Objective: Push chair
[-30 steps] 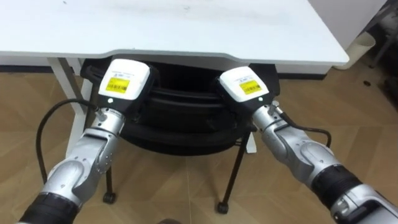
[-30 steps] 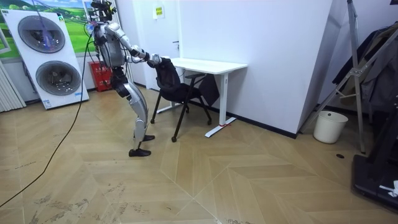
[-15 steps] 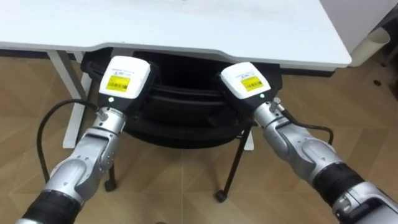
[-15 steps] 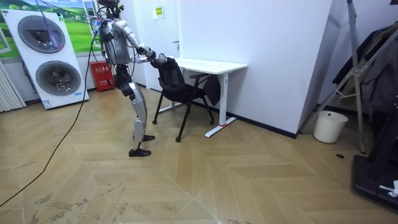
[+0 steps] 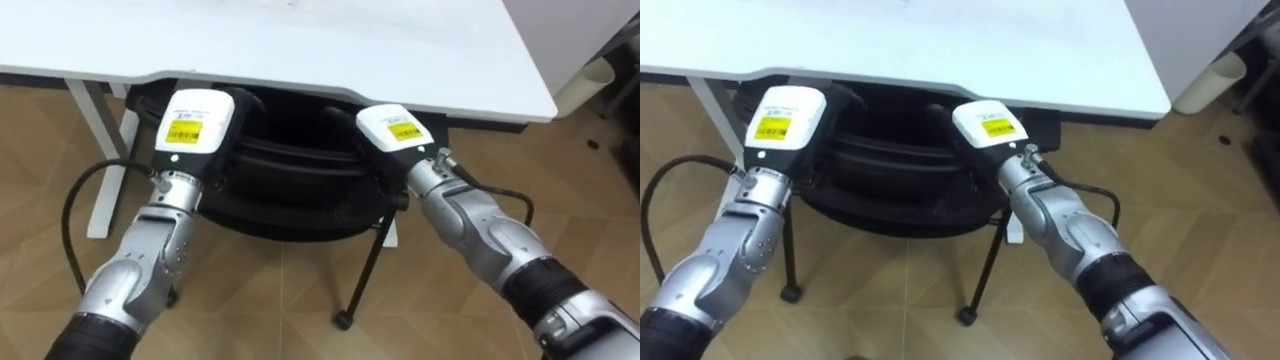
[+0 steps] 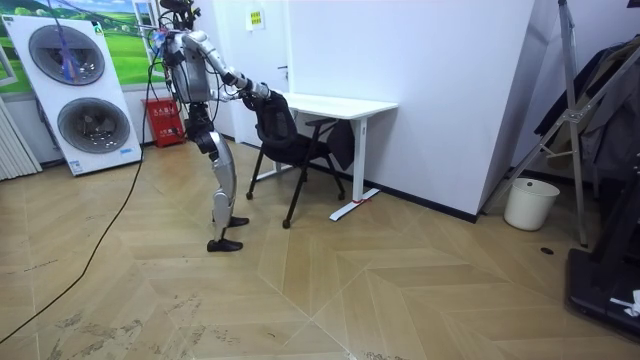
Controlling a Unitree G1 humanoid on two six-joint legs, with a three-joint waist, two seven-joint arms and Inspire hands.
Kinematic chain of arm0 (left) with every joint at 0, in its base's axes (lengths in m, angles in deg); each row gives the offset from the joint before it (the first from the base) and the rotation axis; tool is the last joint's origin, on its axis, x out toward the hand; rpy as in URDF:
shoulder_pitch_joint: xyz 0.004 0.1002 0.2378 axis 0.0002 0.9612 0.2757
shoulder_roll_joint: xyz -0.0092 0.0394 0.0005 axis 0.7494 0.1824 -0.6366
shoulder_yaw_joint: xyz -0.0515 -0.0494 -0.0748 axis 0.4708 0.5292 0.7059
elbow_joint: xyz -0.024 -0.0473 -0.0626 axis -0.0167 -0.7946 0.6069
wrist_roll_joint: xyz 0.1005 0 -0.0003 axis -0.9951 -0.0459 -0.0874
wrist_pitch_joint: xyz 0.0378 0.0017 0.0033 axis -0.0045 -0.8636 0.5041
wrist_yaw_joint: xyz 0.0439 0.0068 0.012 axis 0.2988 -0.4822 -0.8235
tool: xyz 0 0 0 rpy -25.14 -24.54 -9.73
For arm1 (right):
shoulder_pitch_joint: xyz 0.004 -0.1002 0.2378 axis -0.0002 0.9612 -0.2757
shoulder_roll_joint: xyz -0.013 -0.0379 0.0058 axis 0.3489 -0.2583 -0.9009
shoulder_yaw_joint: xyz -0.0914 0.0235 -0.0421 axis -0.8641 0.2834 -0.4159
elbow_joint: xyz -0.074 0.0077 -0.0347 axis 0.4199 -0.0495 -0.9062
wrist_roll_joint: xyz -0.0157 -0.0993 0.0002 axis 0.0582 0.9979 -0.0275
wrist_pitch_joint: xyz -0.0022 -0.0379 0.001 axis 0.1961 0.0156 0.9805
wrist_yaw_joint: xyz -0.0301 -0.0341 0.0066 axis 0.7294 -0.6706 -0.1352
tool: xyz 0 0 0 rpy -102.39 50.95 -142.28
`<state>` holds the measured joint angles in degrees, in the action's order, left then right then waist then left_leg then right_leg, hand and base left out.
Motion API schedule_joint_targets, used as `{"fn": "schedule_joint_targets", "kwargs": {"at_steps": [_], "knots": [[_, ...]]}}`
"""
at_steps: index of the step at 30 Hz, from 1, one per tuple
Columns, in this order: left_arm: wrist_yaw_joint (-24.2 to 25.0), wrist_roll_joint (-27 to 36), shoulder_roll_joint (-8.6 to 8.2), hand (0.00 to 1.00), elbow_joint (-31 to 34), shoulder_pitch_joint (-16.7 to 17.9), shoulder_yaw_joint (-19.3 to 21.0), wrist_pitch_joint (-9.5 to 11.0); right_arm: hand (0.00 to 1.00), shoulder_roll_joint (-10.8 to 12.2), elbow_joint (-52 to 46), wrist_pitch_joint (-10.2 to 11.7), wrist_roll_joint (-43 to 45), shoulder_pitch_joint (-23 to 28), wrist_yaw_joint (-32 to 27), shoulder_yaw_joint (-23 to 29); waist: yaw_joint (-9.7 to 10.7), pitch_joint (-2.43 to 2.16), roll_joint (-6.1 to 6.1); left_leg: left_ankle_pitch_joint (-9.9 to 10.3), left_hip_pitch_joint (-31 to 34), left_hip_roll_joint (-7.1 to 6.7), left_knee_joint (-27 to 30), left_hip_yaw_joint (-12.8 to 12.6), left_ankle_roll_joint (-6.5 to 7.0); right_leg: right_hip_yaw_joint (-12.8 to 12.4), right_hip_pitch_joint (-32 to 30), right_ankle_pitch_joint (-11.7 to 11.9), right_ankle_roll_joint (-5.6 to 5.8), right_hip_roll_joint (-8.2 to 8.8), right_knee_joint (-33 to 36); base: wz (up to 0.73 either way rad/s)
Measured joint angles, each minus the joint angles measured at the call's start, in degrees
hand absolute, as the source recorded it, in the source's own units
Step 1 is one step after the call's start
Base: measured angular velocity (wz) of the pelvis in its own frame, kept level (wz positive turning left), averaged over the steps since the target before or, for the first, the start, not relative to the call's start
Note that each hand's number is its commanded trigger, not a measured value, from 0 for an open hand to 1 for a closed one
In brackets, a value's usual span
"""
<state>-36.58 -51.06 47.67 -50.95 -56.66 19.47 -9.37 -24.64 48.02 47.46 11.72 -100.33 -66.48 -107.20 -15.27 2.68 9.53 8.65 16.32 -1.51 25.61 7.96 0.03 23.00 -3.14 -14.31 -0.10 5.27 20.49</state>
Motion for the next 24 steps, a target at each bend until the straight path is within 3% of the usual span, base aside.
{"fn": "schedule_joint_targets", "kwargs": {"at_steps": [3, 5, 6, 8, 9, 10, 11, 12, 13, 14, 15, 16, 17, 20, 22, 23, 24], "knots": [[4.1, -0.3, 5.10, 0.00, 5.6, 0.0, 0.4, -0.2, 0.00, -6.4, -9.1, 2.7, -0.4, 0.1, 0.4, 2.4, 1.0, -0.05, -0.09, 0.0, 0.0, 0.90, 0.1, -0.1, -0.02, -0.1, 1.4, 2.2, -0.22, -1.93, -3.2, -0.05], [5.2, -2.7, 10.55, 0.00, 9.6, 0.0, 1.1, 1.3, 0.00, -13.7, -17.3, 5.5, -1.5, 1.5, 0.3, 6.0, 1.6, -0.06, -0.52, -0.1, -0.3, 1.00, 0.4, 0.9, 0.01, 0.8, 3.8, 4.1, -0.17, -3.08, -6.9, 0.14], [5.7, -2.8, 11.85, 0.00, 10.1, 0.0, 1.5, 1.5, 0.00, -15.2, -19.4, 5.7, -2.9, 1.8, -0.7, 8.2, 1.5, 0.01, -0.67, -0.1, -0.6, 0.98, 0.4, 1.0, 0.03, 0.9, 4.4, 4.4, -0.10, -3.26, -7.6, 0.08], [6.2, -2.8, 16.72, 0.00, 11.8, 0.0, 2.6, 3.8, 0.00, -18.9, -24.6, 4.8, -6.6, 1.6, -8.8, 23.3, 1.2, 0.00, -1.24, 0.2, -0.6, 0.65, 0.4, 1.6, 0.12, 0.9, 4.5, 4.7, 0.07, -3.24, -8.0, 0.00], [6.2, -2.8, 17.31, 0.00, 12.2, 0.1, 2.9, 5.1, 0.00, -19.8, -25.9, 4.2, -7.0, 1.6, -11.1, 27.4, 0.7, -0.07, -1.49, 0.4, -0.5, 0.56, 0.5, 1.7, 0.19, 0.8, 4.5, 4.6, 0.22, -3.16, -7.9, 0.00], [6.2, -2.7, 18.11, 0.00, 16.3, 1.2, 6.3, 7.5, 0.00, -22.0, -27.9, 3.1, -8.0, 1.7, -15.9, 34.9, -0.5, -0.26, -1.94, 0.6, -0.6, 0.38, 0.6, 1.8, 0.34, 0.6, 4.5, 4.5, 0.44, -2.99, -8.1, 0.00], [3.1, -1.5, 18.08, 0.00, 22.0, 2.3, 12.6, 9.2, 0.00, -23.9, -30.0, 2.5, -9.1, 2.2, -20.6, 40.2, -0.6, -0.67, -2.27, 0.8, -1.1, 0.13, 0.5, 1.8, 0.58, 0.6, 4.6, 4.2, 0.80, -2.55, -8.3, 0.04], [0.0, 0.3, 17.97, 0.00, 24.1, 2.6, 16.0, 9.4, 0.00, -24.6, -30.9, 2.5, -9.5, 2.4, -22.9, 41.7, -0.1, -0.98, -2.76, 0.8, -1.5, -0.08, 0.3, 1.8, 0.72, 0.7, 4.9, 4.1, 1.00, -2.28, -8.3, 0.08], [-6.7, 4.2, 17.42, 0.00, 27.4, 3.2, 23.3, 9.4, 0.00, -24.9, -33.3, 3.1, -10.1, 3.2, -26.1, 44.0, 1.6, -2.55, -3.30, 0.8, -2.4, -0.32, -0.2, 1.3, 1.03, 0.4, 5.5, 3.8, 1.47, -1.74, -8.2, -0.08], [-13.3, 8.3, 16.42, 0.00, 30.3, 4.2, 31.4, 9.6, 0.00, -24.9, -36.7, 4.2, -11.5, 5.2, -28.7, 45.9, 3.1, -3.35, -3.66, 0.9, -4.5, -0.66, -1.5, 0.1, 1.41, -0.7, 6.8, 3.5, 1.97, -1.05, -7.9, -0.18], [-16.5, 9.7, 16.01, 0.00, 30.8, 5.4, 35.2, 9.8, 0.00, -24.9, -38.2, 4.9, -12.0, 6.6, -29.9, 46.7, 4.1, -3.53, -3.99, 0.8, -6.1, -1.10, -2.6, -0.1, 1.63, -1.1, 7.8, 3.4, 2.13, -0.63, -8.0, -0.28], [-21.3, 12.8, 15.23, 0.00, 30.9, 7.5, 41.6, 10.3, 0.00, -24.9, -40.6, 5.6, -13.6, 9.6, -31.5, 48.2, 5.8, -3.85, -4.62, 0.4, -9.1, -1.73, -4.9, -0.9, 2.16, -1.3, 9.6, 3.0, 2.78, 0.43, -8.1, -0.30], [-24.5, 15.7, 14.37, 0.00, 30.7, 10.7, 46.9, 10.3, 0.00, -25.0, -43.0, 5.6, -15.9, 12.6, -32.7, 50.1, 7.1, -4.06, -4.97, 0.3, -11.4, -2.22, -6.6, -1.7, 2.32, -2.3, 10.7, 2.4, 3.21, 1.15, -7.9, -0.28], [-30.3, 20.8, 11.98, 0.00, 29.3, 18.8, 55.4, 10.4, 0.00, -25.0, -44.1, 5.8, -20.0, 16.8, -37.5, 58.3, 9.7, -3.94, -5.77, 0.4, -13.4, -2.19, -8.1, -3.5, 2.37, -4.0, 10.5, 1.0, 3.35, 1.77, -6.7, -0.30], [-33.1, 24.6, 11.55, 0.00, 26.8, 22.9, 59.6, 10.8, 0.00, -25.1, -43.8, 5.9, -22.9, 17.8, -40.4, 62.8, 11.4, -3.89, -5.92, 0.4, -13.4, -1.94, -8.4, -4.2, 2.06, -4.3, 10.1, 0.7, 3.00, 1.46, -6.6, -0.14], [-34.6, 28.3, 10.95, 0.00, 25.2, 25.1, 61.5, 10.7, 0.00, -25.5, -43.7, 5.9, -25.1, 18.9, -42.5, 65.8, 12.4, -3.53, -6.26, 0.5, -13.4, -1.78, -8.5, -4.2, 1.85, -4.3, 10.0, 0.6, 2.87, 1.25, -6.8, -0.07], [-35.4, 30.4, 10.55, 0.00, 24.5, 26.1, 62.0, 10.6, 0.00, -25.7, -43.7, 5.9, -26.2, 19.9, -43.7, 67.3, 12.7, -3.54, -5.26, 0.6, -13.4, -1.74, -8.5, -4.2, 1.77, -4.3, 10.1, 0.6, 2.83, 1.21, -6.9, 0.00]]}}
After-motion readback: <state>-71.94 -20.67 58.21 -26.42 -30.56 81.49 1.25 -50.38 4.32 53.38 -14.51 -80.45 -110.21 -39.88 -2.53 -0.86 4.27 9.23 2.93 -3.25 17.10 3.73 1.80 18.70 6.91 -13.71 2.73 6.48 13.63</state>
